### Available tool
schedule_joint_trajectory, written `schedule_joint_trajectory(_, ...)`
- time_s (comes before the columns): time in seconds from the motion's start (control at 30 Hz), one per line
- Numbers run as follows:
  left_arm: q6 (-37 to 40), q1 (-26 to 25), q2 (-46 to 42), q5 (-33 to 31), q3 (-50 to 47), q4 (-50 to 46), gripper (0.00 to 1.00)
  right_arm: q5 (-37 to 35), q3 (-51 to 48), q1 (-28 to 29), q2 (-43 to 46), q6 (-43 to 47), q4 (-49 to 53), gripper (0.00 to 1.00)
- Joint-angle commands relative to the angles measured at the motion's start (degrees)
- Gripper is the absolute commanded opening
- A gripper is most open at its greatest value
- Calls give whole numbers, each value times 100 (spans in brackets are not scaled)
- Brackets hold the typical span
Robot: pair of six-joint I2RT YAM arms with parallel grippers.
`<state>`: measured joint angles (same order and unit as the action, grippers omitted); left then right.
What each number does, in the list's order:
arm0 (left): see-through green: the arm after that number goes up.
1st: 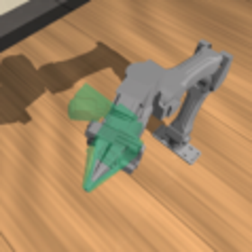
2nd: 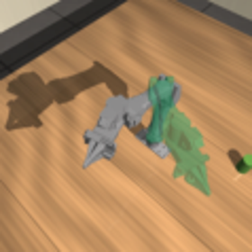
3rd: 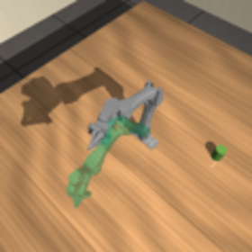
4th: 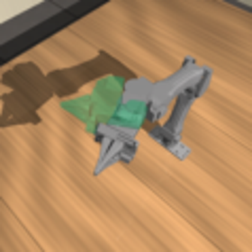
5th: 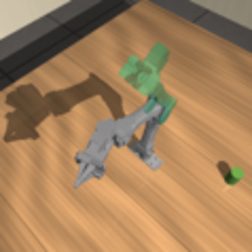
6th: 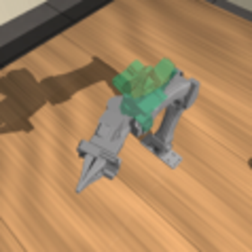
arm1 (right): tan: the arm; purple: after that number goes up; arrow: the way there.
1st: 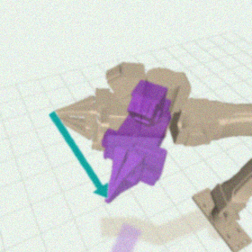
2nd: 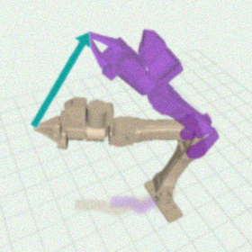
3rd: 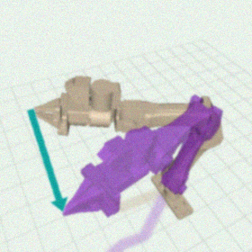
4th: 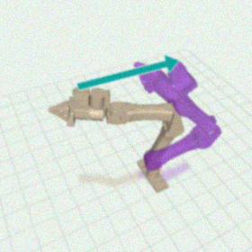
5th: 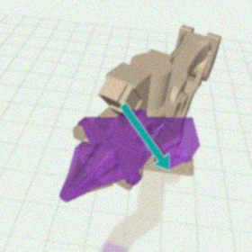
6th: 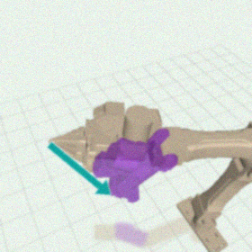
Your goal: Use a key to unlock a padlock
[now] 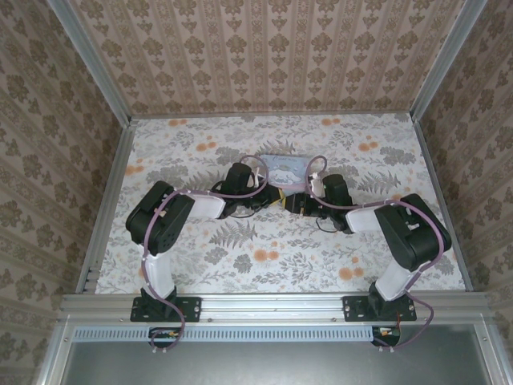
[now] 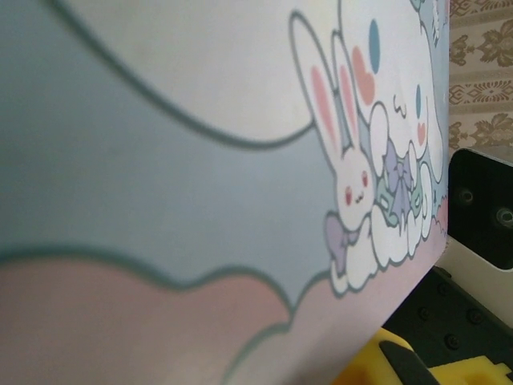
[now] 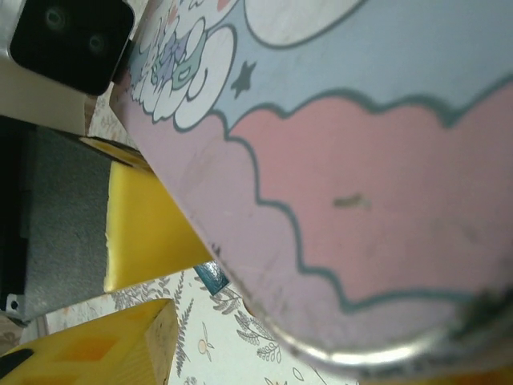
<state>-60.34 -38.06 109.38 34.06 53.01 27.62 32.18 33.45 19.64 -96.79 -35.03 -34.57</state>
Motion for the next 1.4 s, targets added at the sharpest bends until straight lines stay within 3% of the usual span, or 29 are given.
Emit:
schedule_joint_trajectory(0.0,284,-42,-32,380,-107,-332,0,-323,116,-144,-191,-332,-693,59)
schedule_joint_trajectory(0.2,432,-65,-108,369,-133,-497,25,-380,159,-190,-406,-758,-1103,59)
schedule_joint_trajectory(0.63,545,-30,-653,320,-64,-804,57,-163,709,-451,-1002,-1359,-1514,59)
schedule_joint_trajectory(0.87,626,167,-846,142,139,-1033,63,156,769,-605,-1058,-1348,-1481,56)
schedule_joint_trajectory(1.07,861,493,-974,50,341,-1355,64,165,378,-604,-791,-656,-943,53)
schedule_joint_trajectory(1.37,1206,951,-1130,-7,614,-1853,65,343,612,-595,-961,69,-350,48)
